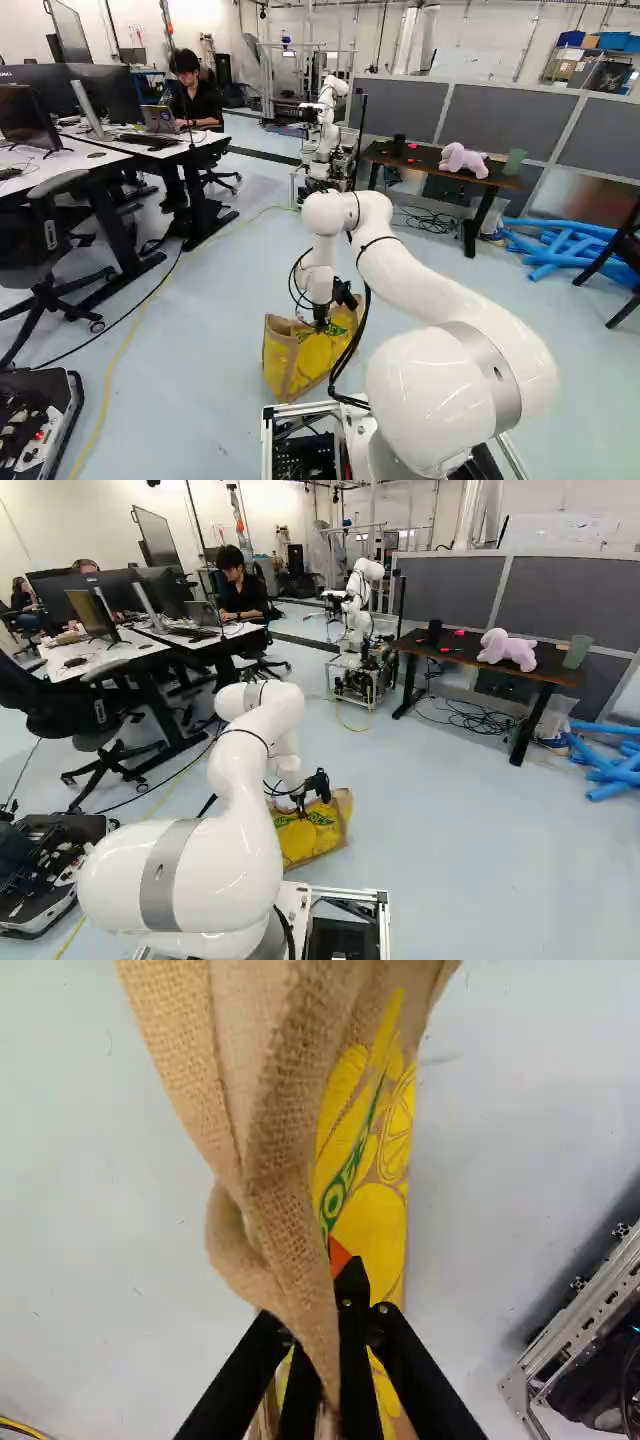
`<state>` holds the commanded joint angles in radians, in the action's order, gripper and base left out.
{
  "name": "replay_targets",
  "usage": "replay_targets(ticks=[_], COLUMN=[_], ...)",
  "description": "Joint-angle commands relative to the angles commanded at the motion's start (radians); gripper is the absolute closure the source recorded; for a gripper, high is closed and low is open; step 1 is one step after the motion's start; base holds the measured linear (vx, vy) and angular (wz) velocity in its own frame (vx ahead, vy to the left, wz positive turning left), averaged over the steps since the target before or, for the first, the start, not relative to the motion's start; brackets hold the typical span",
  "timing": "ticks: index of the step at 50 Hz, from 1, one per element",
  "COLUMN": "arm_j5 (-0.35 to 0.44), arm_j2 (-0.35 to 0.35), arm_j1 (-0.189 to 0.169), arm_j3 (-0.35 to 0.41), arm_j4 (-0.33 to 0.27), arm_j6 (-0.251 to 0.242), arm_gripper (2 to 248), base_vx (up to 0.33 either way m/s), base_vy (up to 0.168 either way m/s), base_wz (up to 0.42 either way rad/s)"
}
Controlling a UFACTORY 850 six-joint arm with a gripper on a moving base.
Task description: Pick up the bag on the ground and place it on the table
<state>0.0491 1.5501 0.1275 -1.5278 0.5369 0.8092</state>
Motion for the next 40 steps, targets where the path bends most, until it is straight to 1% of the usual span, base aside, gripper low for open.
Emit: replay_targets(ticks=[24, 40], arm_j5=[-0.009, -0.01], arm_j2=[-0.091, -0.154], arm_j1=[0.0, 0.001], arm_j3=[0.088, 0.149], arm_j4=[0.031, 0.034], arm_j6=[0.0, 0.0], arm_gripper=[228, 228], base_vx=[0.0, 0.0], base_vy=[0.0, 0.0], base_wz=[0.0, 0.0])
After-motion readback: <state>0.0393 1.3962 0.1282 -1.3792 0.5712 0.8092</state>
